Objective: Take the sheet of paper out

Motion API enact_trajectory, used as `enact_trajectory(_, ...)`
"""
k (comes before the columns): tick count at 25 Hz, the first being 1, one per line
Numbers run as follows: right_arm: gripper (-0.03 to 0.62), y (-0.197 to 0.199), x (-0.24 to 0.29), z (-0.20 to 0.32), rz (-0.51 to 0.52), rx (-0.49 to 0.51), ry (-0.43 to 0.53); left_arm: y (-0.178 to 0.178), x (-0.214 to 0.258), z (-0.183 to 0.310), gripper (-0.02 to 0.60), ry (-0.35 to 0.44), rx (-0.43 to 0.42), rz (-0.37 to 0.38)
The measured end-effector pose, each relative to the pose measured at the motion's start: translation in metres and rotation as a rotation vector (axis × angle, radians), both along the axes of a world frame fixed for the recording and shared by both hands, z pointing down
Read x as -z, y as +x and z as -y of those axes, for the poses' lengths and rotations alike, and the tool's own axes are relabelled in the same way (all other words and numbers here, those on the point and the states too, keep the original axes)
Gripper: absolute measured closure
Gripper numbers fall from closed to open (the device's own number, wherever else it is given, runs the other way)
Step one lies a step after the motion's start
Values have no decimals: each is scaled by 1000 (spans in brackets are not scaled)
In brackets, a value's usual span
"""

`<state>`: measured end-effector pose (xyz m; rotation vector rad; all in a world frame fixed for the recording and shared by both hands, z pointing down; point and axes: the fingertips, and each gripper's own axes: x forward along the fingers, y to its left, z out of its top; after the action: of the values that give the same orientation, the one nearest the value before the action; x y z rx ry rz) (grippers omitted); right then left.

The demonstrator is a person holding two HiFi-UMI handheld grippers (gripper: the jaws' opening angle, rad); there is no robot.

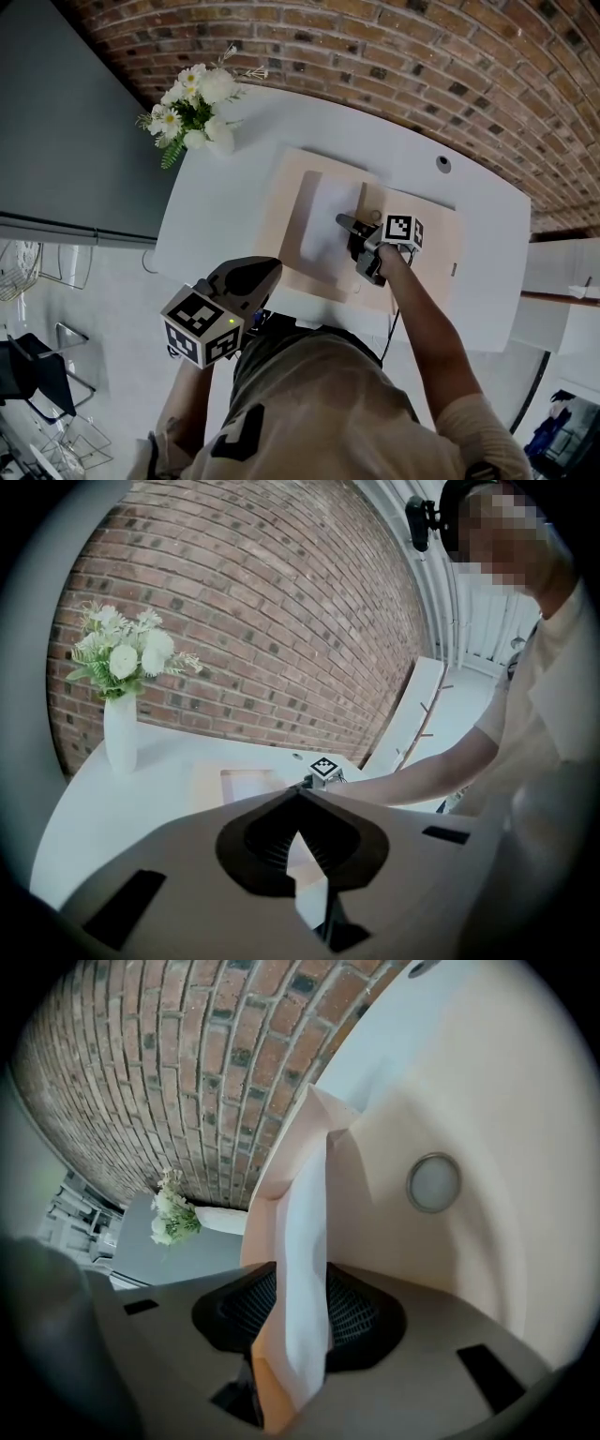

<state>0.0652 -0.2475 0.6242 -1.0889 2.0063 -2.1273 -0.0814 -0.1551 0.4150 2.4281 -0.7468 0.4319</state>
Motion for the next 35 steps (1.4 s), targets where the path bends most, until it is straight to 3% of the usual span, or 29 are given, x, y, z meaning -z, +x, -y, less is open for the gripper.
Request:
enact_trajectory(12, 566, 2, -10, 2, -95, -13, -7, 0, -2, 1, 568, -1, 1, 17)
enact_trajectory(20, 570, 6, -8, 2, -142, -27, 10, -1, 1, -1, 568, 24, 6, 33)
enact_trajectory(35, 571, 3, 4, 5, -120, -45, 35, -4, 7, -7, 567, 44, 20, 30)
